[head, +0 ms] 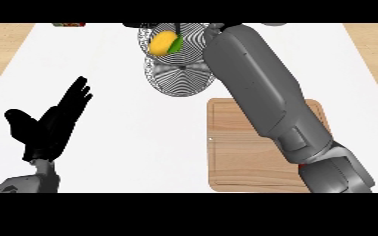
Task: Pick the lemon from the cutting board and place it in the tiered basket
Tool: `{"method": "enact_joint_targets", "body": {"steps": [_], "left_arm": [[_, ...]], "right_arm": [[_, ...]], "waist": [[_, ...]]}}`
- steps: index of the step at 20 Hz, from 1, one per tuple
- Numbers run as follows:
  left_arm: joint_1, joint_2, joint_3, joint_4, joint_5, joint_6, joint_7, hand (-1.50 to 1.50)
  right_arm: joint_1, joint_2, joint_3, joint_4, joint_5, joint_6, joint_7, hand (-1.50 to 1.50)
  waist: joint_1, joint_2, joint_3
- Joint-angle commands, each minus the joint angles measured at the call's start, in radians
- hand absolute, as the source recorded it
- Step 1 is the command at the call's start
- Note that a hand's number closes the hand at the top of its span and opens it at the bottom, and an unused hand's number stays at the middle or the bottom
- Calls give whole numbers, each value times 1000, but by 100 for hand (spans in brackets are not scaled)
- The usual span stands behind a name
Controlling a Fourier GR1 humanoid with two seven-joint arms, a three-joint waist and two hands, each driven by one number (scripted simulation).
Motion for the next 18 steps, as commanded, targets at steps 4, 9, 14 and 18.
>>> {"method": "enact_joint_targets", "body": {"steps": [4,9,14,18], "left_arm": [[72,-13,11,-51,-9,29,6,0],[41,6,36,-10,-14,32,12,0],[76,24,47,-43,14,-7,11,0],[76,7,44,-14,-7,2,-42,0]], "right_arm": [[136,-124,-68,-221,33,-66,42,-150],[300,-194,-76,-486,93,33,147,-150],[539,-289,-81,-813,124,144,219,-150],[699,-369,-105,-1079,124,252,296,-150]], "waist": [[-42,-16,1],[-78,-23,0],[-76,-23,0],[-59,-14,-1]]}}
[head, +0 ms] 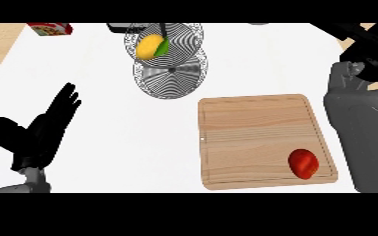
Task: Pick the lemon from the cutting board and place it in the tiered basket
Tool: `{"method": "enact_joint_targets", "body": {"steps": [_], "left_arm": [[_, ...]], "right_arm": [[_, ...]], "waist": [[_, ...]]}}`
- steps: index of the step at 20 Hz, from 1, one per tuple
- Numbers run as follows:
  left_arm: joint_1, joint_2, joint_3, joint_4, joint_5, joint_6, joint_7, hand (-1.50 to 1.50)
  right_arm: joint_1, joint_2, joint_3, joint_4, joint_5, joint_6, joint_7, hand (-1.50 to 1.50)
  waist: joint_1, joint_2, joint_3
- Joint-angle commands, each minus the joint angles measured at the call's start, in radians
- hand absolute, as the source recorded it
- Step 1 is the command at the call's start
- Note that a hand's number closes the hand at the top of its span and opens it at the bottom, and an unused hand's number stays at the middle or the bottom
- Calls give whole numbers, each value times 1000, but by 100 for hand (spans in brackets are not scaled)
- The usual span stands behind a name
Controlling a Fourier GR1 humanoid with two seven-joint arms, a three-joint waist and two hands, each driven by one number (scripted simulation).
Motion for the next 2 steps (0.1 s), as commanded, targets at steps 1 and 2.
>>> {"method": "enact_joint_targets", "body": {"steps": [1,2], "left_arm": [[14,-28,-37,-73,-7,13,46,0],[-24,8,17,-7,20,-6,28,0]], "right_arm": [[194,-110,-37,-259,-40,124,41,-150],[234,-132,-51,-341,-36,160,85,-150]], "waist": [[22,7,1],[6,5,0]]}}
